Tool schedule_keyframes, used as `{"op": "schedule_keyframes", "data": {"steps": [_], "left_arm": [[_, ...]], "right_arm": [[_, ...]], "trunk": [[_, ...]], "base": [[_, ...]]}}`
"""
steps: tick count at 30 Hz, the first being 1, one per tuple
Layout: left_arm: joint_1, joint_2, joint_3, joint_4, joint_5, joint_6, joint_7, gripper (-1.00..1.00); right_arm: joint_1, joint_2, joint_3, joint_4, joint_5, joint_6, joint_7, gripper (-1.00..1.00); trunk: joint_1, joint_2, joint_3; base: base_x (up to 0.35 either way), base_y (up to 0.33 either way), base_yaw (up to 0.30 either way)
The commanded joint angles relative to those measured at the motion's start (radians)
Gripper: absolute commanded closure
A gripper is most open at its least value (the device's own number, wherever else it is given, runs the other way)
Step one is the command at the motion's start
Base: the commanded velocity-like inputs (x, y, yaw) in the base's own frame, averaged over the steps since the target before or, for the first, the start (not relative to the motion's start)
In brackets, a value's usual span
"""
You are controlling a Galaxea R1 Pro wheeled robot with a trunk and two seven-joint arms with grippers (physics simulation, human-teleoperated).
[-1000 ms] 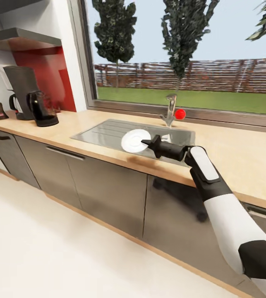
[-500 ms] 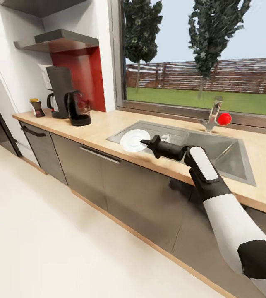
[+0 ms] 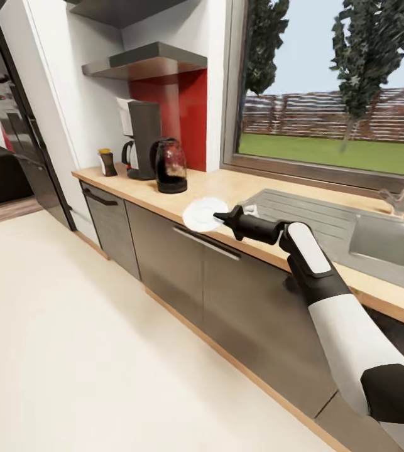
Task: Set up a coffee station on the kitchen countertop: keep the coffee maker on the countertop, move the bottle of coffee from the kitchen shelf to the counter next to the coffee maker, place a paper coffee filter on top of the coffee maker, put the saucer next to the coffee maker with the coffee cup on the saucer, and place the electric kettle next to the coffee maker.
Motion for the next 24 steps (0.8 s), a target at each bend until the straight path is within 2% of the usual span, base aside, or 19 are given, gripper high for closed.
{"op": "schedule_keyframes", "data": {"steps": [1,21,24], "left_arm": [[-0.001,0.000,0.003,0.001,0.007,0.010,-0.004,-1.00],[-0.001,-0.001,0.002,0.001,0.007,0.012,-0.001,-1.00],[-0.001,-0.001,0.002,0.001,0.007,0.012,0.000,-1.00]], "right_arm": [[-0.001,-0.001,0.002,0.002,-0.014,0.000,-0.008,1.00],[-0.001,0.000,0.002,0.016,-0.016,-0.004,-0.011,1.00],[-0.001,0.009,0.000,0.015,-0.016,-0.005,-0.013,1.00]], "trunk": [[0.000,0.000,-0.001],[0.000,0.000,-0.001],[0.000,0.000,-0.001]], "base": [[0.212,0.298,0.219],[0.214,0.297,0.013],[0.217,0.297,0.000]]}}
